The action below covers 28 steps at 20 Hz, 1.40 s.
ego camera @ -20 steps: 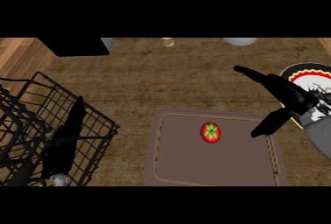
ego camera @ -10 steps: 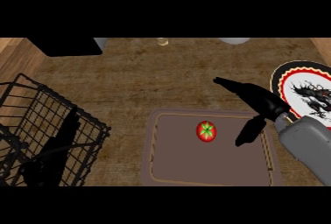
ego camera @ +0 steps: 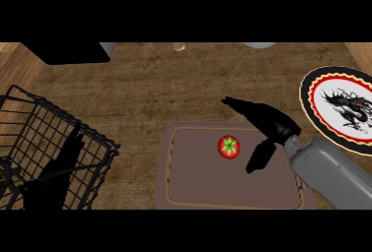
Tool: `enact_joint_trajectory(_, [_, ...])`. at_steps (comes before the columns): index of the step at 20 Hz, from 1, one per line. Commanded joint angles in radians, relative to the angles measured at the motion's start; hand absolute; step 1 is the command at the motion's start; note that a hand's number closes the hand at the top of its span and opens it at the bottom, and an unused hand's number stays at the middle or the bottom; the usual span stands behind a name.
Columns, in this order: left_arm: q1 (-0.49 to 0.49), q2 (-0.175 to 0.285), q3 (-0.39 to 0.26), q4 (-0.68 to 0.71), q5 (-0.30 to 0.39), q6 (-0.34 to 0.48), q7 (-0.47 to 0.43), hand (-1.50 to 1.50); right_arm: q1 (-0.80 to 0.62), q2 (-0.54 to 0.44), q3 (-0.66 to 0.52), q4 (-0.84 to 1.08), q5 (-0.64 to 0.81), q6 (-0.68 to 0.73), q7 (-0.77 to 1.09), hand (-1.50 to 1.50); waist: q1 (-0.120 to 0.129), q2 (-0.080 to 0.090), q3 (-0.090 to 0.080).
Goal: Pick the tomato from the tray and place it in the plate
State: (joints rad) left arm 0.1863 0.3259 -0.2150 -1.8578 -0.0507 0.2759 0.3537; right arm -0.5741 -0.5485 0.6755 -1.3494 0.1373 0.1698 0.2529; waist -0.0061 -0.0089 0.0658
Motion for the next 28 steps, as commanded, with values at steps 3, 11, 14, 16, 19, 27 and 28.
enact_joint_trajectory(3, [-0.018, -0.127, -0.040, 0.073, 0.139, -0.038, 0.030, 0.00, -0.034, 0.036, 0.042, 0.003, 0.080, -0.027, 0.079, -1.50, -0.018, 0.019, -0.072])
enact_joint_trajectory(11, [0.022, -0.132, -0.045, 0.042, 0.122, -0.059, 0.032, 0.00, -0.007, 0.106, 0.098, 0.046, 0.134, -0.051, 0.133, -1.50, -0.005, 0.020, -0.070])
enact_joint_trajectory(14, [0.010, -0.129, -0.024, 0.085, 0.125, -0.064, 0.013, 0.00, -0.013, 0.099, 0.093, 0.070, 0.136, -0.041, 0.104, -1.50, -0.011, 0.027, -0.071])
enact_joint_trajectory(16, [0.008, -0.141, -0.035, 0.060, 0.130, -0.063, 0.036, 0.00, -0.032, 0.108, 0.099, 0.087, 0.143, -0.026, 0.120, -1.50, -0.004, 0.026, -0.071])
enact_joint_trajectory(19, [-0.001, -0.142, -0.032, 0.061, 0.116, -0.063, 0.049, 0.00, -0.031, 0.109, 0.153, 0.096, 0.175, 0.014, 0.113, 1.50, -0.003, 0.026, -0.072])
enact_joint_trajectory(27, [0.018, -0.135, -0.012, 0.059, 0.123, -0.079, 0.036, 0.00, -0.059, 0.130, 0.161, 0.119, 0.236, -0.035, 0.054, 1.50, 0.001, 0.022, -0.071])
enact_joint_trajectory(28, [0.002, -0.144, -0.023, 0.041, 0.124, -0.078, 0.076, 0.00, -0.037, 0.129, 0.175, 0.140, 0.264, -0.066, 0.051, 1.50, -0.007, 0.025, -0.069])
